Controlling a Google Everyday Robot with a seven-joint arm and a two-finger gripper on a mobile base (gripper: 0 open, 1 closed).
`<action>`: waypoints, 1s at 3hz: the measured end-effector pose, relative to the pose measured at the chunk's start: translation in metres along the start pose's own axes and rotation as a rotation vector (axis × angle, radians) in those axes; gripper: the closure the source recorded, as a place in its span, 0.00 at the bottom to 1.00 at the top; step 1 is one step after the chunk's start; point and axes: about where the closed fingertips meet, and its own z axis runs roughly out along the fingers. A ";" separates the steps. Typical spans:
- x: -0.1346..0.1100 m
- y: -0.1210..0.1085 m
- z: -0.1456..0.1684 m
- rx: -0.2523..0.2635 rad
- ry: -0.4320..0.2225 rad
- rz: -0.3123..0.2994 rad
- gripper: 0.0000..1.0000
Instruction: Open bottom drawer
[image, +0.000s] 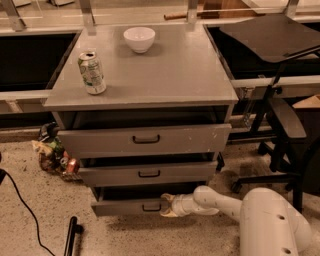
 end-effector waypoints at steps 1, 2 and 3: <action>0.000 0.000 0.000 0.000 -0.001 0.000 0.89; -0.014 0.026 -0.014 -0.033 -0.076 0.023 1.00; -0.014 0.026 -0.013 -0.033 -0.076 0.023 0.81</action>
Offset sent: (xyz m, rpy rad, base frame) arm -0.0930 -0.0071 0.0472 0.2261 0.1168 0.0754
